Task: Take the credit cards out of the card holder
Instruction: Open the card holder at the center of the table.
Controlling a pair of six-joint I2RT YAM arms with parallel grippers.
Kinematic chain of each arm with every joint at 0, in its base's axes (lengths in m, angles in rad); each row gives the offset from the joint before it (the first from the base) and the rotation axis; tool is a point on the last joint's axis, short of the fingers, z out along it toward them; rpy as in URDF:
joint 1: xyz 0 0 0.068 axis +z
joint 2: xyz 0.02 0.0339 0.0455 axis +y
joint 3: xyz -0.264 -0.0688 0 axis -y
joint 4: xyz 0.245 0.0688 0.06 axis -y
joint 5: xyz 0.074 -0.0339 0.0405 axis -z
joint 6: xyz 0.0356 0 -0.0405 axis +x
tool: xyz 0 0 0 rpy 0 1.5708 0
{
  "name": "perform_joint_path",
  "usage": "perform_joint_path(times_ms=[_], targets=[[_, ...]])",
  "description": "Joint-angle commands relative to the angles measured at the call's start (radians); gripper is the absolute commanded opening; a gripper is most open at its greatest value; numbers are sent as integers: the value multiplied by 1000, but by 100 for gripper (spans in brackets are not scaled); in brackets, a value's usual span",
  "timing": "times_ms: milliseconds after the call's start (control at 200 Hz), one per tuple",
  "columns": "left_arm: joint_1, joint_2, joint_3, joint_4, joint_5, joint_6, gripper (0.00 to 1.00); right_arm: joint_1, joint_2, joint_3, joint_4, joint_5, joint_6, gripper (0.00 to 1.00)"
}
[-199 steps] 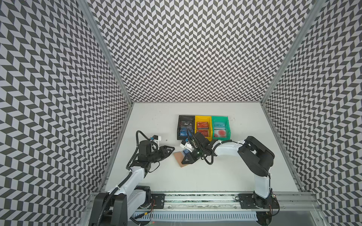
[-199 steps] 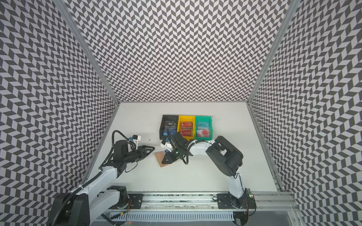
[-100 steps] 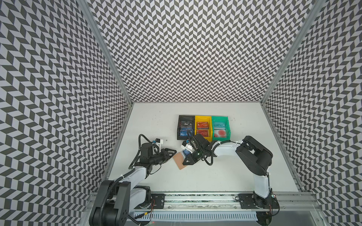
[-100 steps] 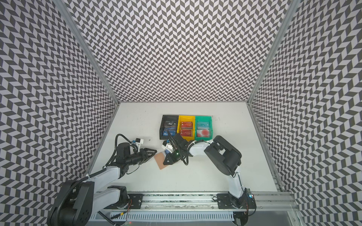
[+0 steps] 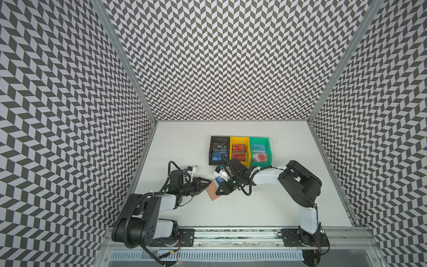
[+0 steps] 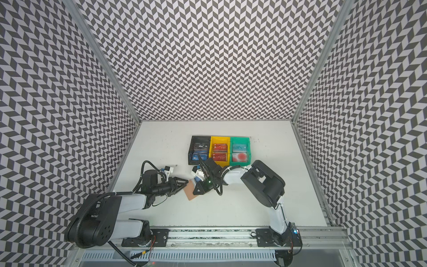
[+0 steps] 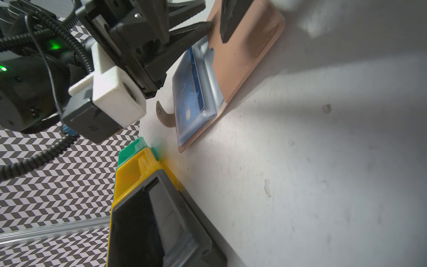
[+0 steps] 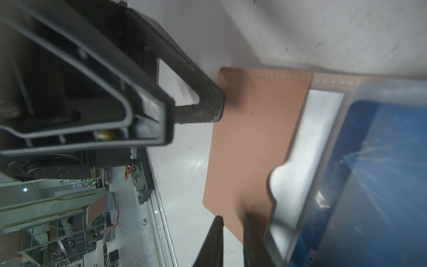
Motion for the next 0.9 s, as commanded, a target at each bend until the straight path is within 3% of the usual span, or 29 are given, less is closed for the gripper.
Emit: perform_joint_path(times_ms=[0, 431, 646, 896], targets=[[-4, 33, 2, 59, -7, -7, 38, -10, -9, -14, 11, 44, -6, 18], [-15, 239, -15, 257, 33, -67, 36, -14, -56, -13, -21, 64, -24, 18], [-14, 248, -7, 227, 23, -42, 36, -27, -121, 66, -150, 185, -91, 17], [-15, 250, -3, 229, 26, -39, 36, -76, -63, 155, -250, 336, -129, 15]])
